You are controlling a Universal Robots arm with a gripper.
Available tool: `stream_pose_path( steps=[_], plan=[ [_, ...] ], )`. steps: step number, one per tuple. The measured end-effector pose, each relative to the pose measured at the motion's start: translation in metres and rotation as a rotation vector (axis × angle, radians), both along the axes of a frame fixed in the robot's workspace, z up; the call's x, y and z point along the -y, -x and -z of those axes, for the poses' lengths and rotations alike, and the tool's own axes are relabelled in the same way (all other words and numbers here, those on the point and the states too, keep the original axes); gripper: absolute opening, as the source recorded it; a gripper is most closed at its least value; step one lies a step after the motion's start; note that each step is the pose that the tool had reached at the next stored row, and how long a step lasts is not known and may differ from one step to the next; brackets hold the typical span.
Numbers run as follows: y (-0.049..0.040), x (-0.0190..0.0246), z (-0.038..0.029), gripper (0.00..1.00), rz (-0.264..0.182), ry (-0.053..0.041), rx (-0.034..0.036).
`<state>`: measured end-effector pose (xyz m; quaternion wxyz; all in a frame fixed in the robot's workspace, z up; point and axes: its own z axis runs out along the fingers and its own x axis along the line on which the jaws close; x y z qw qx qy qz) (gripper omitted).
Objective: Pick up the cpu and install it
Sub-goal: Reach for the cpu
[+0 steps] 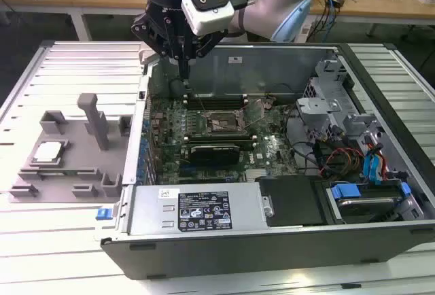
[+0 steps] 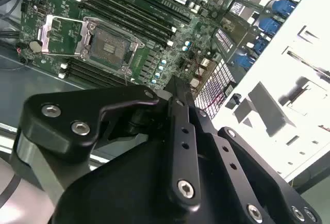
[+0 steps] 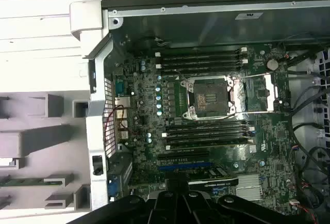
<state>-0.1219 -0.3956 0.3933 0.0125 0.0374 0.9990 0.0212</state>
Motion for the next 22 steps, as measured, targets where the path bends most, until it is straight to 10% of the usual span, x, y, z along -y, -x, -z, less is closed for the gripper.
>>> stream_pose_path(
  steps=[22],
  plan=[
    [0.0180,-0.0010,0.0000,0.11,0.000,0.0001,0.0001]
  ],
)
